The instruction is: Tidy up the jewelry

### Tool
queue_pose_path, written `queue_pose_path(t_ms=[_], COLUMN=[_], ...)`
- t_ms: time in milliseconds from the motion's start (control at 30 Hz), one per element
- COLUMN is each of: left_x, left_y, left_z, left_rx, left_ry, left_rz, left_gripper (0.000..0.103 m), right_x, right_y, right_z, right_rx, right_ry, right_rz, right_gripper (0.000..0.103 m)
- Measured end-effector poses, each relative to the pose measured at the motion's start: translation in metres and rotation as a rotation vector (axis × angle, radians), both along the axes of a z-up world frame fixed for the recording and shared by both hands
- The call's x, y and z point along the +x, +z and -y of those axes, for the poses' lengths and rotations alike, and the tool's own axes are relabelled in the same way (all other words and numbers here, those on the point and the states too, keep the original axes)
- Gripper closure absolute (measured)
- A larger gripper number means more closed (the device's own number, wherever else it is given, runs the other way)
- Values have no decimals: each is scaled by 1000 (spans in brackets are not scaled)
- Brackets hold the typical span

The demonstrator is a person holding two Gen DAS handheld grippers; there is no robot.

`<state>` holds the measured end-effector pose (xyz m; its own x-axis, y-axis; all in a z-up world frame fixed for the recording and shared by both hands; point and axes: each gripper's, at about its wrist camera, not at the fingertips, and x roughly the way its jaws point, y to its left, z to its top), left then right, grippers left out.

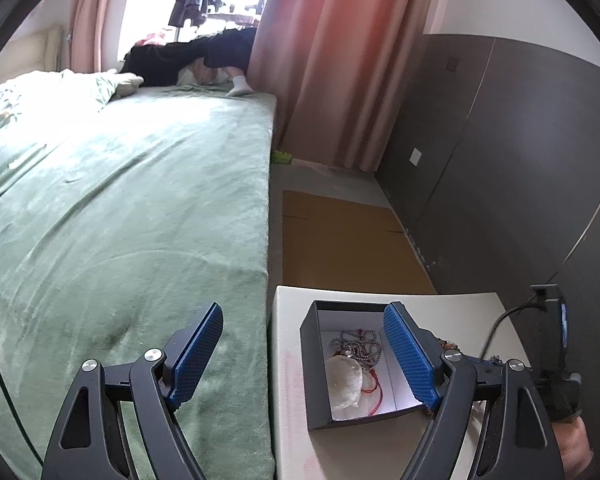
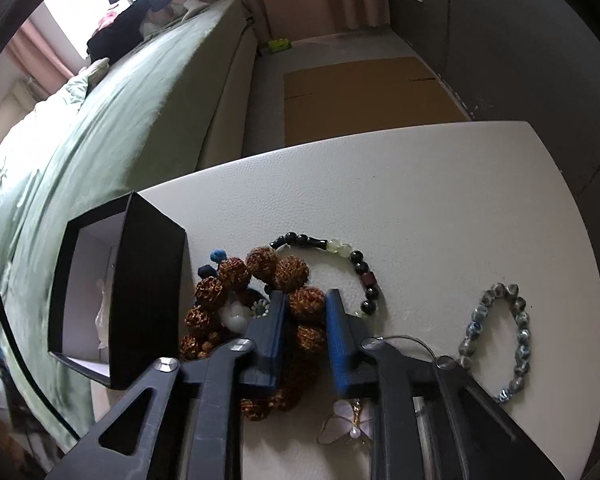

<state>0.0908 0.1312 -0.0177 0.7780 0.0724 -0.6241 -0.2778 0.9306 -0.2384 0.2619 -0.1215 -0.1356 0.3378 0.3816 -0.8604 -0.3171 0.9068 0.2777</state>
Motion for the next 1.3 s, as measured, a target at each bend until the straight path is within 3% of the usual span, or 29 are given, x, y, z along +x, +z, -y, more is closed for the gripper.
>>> queue_pose_path(t_ms=[300,833,1200,1300], left_x=[-5,-13,-18,-19], left_y=[2,1,2,1], left_z=[-11,-35,-45,-48], left_rx=[-22,-77,-94,-98], left_ry=[28,103,124,130], left_rz=[6,24,29,29], left_gripper=[20,20,20,20], right_x=[-21,-41,-41,-43], right_y=[42,102,98,88], right_z=[14,-8,-60,-80], right_rx=[132,327,287,269], right_ry=[36,67,104,179], right_rz=[72,204,274,228], right_gripper=[83,83,83,81])
